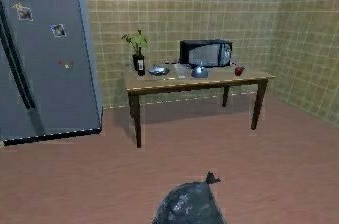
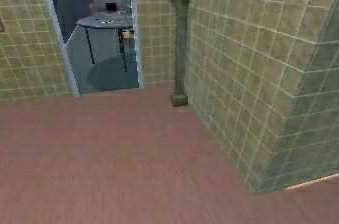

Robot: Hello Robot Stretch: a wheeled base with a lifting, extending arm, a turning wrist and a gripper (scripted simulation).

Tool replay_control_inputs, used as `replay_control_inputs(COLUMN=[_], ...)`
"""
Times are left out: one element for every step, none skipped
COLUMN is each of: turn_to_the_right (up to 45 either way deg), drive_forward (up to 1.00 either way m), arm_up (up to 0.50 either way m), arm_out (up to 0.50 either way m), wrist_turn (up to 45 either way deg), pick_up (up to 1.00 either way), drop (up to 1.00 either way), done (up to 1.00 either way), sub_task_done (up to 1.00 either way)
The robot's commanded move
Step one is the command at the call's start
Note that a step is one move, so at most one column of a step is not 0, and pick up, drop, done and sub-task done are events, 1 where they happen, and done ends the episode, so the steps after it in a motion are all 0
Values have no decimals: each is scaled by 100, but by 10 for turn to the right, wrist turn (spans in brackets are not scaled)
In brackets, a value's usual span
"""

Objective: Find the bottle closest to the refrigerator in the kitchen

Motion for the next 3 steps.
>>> replay_control_inputs(turn_to_the_right=[0, -450, -120], drive_forward=[10, 0, 0], arm_up=[0, 0, 0], arm_out=[0, 0, 0], wrist_turn=[0, 0, 0], pick_up=[0, 0, 0], drop=[0, 0, 0], done=[0, 0, 0], sub_task_done=[0, 0, 0])
